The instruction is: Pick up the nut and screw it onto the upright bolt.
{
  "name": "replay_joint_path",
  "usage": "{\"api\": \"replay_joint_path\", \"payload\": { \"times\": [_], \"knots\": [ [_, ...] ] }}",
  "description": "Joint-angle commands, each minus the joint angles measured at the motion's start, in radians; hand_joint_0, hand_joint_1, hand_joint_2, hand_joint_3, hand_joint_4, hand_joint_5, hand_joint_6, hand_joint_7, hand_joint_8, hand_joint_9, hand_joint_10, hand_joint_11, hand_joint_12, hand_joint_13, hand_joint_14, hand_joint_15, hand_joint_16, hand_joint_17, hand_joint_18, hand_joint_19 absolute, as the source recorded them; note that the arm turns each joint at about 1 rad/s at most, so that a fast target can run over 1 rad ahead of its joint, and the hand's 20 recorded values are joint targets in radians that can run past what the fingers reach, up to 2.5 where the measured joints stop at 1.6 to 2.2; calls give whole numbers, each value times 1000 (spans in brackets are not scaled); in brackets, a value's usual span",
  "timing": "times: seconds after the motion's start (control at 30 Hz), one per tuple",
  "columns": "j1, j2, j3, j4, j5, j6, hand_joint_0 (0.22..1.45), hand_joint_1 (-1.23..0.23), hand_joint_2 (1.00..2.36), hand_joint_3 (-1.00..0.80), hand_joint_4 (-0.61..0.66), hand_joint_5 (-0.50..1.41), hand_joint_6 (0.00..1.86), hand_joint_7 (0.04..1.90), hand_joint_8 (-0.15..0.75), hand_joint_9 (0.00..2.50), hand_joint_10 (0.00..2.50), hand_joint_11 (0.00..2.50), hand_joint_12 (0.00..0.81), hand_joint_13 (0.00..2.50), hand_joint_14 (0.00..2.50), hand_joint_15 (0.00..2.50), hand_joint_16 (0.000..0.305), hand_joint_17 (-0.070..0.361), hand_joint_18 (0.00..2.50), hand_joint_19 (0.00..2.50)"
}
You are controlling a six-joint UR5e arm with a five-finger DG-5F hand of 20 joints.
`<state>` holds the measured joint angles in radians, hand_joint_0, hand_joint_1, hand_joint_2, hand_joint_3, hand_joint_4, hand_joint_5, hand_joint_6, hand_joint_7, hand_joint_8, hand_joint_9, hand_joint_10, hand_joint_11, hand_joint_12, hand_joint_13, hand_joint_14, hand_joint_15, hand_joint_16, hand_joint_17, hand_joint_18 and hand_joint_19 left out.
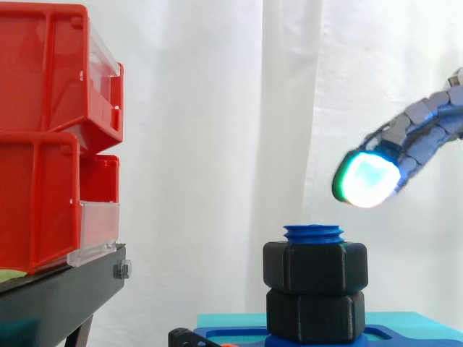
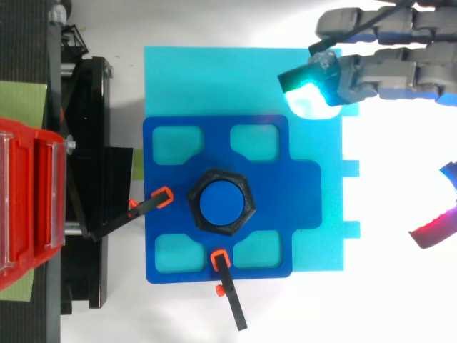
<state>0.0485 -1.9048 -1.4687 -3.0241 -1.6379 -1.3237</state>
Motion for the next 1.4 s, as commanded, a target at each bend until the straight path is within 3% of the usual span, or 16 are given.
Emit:
{"api": "replay_joint_path", "payload": {
  "times": [0.0, 0.3, 1.37],
  "knots": [
    [1, 0, -1, 42, 0, 11, 489, -279, 1000, -500, 301, -259, 501, 569, 254, 31, 0, 0, 400, 0, 0, 0, 53, 118, 0, 0],
    [1, 0, -1, 70, -2, 9, 485, -282, 1000, -500, 182, -255, 501, 595, 242, 0, 0, 0, 400, 0, 0, 0, 53, 119, 0, 0],
    [2, 0, -1, 67, 3, 9, 481, -304, 1000, -500, 194, -243, 502, 670, 238, 0, 0, 0, 392, 0, 0, 0, 53, 120, 0, 0]
  ]
}}
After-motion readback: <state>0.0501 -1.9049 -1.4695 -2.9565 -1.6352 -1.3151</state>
